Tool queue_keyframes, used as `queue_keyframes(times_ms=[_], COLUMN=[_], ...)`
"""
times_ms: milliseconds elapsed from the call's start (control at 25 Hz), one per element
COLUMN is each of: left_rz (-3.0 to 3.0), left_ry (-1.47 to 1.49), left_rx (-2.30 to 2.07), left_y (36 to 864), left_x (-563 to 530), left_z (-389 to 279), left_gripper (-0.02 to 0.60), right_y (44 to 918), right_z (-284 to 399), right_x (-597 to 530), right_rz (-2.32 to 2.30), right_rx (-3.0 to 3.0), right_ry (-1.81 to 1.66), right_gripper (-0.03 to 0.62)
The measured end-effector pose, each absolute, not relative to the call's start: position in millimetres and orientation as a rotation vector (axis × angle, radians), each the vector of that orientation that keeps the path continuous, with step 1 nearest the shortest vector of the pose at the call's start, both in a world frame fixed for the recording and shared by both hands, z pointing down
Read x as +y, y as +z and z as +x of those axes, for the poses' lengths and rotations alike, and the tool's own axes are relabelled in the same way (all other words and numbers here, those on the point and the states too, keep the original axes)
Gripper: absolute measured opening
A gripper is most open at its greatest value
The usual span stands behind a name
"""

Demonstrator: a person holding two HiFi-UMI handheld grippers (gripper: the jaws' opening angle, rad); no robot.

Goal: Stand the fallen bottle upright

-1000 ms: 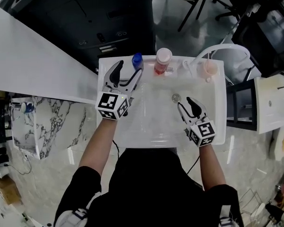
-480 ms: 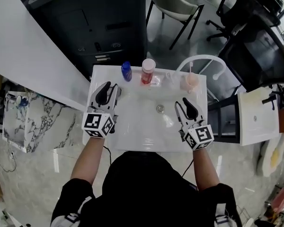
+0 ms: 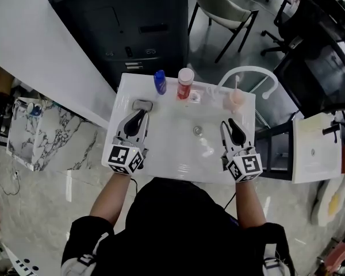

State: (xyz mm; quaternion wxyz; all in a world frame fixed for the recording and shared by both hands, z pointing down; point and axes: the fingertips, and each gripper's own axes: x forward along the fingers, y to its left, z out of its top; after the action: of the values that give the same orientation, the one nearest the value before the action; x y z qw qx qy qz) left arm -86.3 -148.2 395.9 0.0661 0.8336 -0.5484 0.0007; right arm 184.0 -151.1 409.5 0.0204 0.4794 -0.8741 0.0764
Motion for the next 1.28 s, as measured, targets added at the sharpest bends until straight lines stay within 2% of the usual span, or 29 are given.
queue_keyframes(times_ms=[440,1280], left_rz=[2.485,2.528], left_ry=[0.020,0.038], left_rx=[-1.669,-1.569], left_y=[410,416], left_x=[-130,-138], left_z=[-87,-74], left_gripper=[0.041,0.038], right_y=[420,416], right_z=[190,189], right_x=[-151,-147], right_rz=[1.489,1.494], right_rx=[-2.649,-2.627], right_ry=[0.242,0.214], right_gripper=[0.040,0.035])
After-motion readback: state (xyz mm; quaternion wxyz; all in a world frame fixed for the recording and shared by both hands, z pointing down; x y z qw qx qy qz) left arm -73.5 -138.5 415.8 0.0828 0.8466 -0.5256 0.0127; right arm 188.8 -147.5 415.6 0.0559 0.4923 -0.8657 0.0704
